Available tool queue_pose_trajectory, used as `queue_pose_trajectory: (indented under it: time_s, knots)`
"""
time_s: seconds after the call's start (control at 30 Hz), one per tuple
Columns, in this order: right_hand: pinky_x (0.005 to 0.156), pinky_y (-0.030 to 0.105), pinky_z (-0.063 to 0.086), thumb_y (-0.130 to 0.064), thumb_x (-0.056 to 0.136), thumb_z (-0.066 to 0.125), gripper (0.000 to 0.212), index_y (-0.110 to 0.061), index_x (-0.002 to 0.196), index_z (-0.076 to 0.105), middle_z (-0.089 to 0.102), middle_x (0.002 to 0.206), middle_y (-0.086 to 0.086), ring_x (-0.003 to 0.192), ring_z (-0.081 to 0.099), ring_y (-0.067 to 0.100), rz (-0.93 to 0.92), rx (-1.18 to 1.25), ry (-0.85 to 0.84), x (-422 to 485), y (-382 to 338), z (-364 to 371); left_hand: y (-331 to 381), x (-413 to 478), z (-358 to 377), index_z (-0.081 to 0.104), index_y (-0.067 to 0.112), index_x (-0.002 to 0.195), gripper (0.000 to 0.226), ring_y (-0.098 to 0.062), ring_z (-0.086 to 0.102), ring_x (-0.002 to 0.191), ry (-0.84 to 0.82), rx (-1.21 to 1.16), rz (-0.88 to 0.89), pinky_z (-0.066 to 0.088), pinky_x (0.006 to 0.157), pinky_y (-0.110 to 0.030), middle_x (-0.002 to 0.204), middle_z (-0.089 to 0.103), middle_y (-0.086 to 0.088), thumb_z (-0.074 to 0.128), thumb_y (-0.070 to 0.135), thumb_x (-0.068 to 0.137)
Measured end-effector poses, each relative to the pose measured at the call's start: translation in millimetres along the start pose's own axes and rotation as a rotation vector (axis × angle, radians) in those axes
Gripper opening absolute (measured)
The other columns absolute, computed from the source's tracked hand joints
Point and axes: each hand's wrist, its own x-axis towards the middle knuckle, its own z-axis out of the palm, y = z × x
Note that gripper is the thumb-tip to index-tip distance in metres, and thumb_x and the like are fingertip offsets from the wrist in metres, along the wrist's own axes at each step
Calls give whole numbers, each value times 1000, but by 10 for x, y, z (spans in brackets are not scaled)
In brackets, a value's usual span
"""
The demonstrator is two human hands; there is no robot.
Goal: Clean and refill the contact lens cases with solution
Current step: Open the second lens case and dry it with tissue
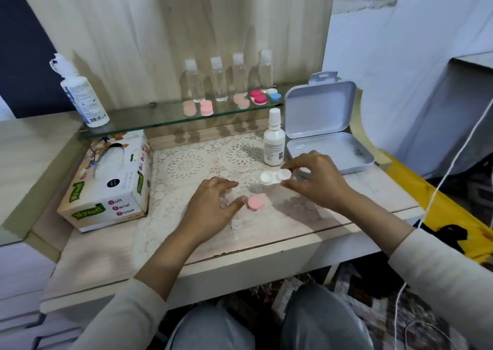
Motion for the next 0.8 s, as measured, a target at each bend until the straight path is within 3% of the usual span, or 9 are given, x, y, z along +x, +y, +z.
queue_pose_trajectory:
  time_s: [0.2,0.33,0.4,0.5,0.67,0.8]
  knots:
    - [68,18,25,-13,76,72,23,-7,98,70,69,94,5,89,54,22,16,-126,169,123,452,-395,335,353,312,36,17,141,56,-16,23,136,-136,129,84,18,110,-26,149,31,1,43,46,93]
    - [72,27,33,-8,71,75,19,-4,89,69,69,86,10,81,56,34,-66,-279,250,224,709,-515,396,436,438,26,16,145,65,-14,15,140,-184,242,114,10,113,-26,154,20,1,39,51,92]
    - [69,32,40,-3,62,79,20,-5,80,69,68,76,9,68,56,34,-169,-363,296,255,809,-518,394,442,488,24,17,146,68,-14,13,141,-207,279,106,9,114,-27,155,17,2,40,55,91]
    - [69,34,44,2,54,81,27,-7,76,68,68,74,5,64,54,32,-273,-467,324,290,917,-487,375,427,515,25,18,145,69,-13,14,141,-195,282,106,9,114,-27,154,18,4,40,57,90]
    - [76,30,33,9,53,78,31,-5,79,69,68,76,6,65,53,31,-411,-527,344,310,961,-441,365,426,523,26,20,145,69,-12,14,141,-182,280,116,9,113,-27,154,18,5,40,57,89]
    - [84,35,35,12,55,74,31,-4,80,69,68,77,7,65,54,31,-504,-547,350,325,992,-396,341,422,530,26,20,145,71,-11,14,141,-187,275,113,9,113,-27,154,18,6,37,62,89]
